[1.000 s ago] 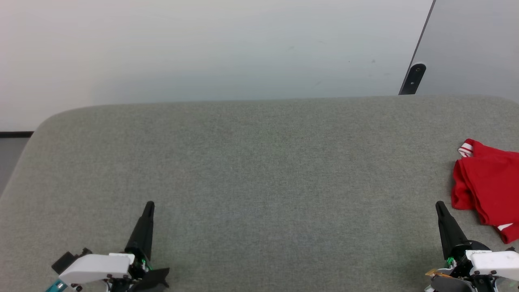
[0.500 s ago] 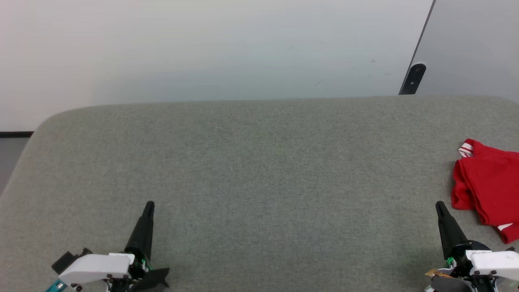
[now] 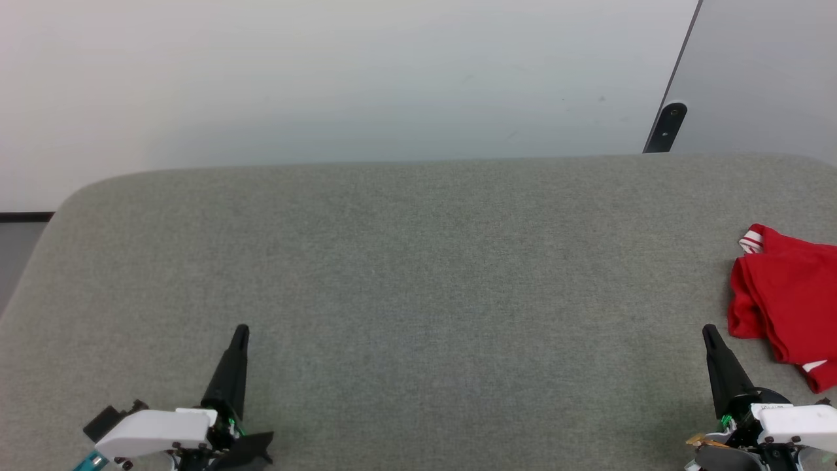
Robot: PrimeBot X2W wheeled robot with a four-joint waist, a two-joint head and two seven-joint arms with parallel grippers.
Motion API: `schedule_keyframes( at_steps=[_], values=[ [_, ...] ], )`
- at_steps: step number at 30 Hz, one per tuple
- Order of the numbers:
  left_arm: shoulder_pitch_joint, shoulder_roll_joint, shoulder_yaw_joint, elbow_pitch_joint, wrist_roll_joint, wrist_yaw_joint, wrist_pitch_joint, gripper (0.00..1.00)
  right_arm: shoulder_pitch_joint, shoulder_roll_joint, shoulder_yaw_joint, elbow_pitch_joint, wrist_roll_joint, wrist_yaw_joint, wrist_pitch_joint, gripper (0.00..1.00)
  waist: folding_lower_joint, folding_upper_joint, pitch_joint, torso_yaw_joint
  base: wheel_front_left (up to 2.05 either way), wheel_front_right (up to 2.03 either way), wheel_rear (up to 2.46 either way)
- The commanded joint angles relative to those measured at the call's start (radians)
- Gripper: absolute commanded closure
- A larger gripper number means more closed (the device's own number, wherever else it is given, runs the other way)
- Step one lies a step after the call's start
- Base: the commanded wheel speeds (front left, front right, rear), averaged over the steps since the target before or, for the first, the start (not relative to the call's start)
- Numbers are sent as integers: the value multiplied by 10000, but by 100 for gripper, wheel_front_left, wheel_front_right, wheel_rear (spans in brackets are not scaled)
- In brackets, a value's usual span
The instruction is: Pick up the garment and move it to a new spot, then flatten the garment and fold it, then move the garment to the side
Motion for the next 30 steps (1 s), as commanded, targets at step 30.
schedule_keyframes(
  at_steps=[30],
  values=[
    [-104, -12, 24, 9, -50, -66, 6, 100, -126, 24, -1, 12, 51, -14, -12, 100, 0, -1, 0, 0, 0, 0, 0]
  ],
)
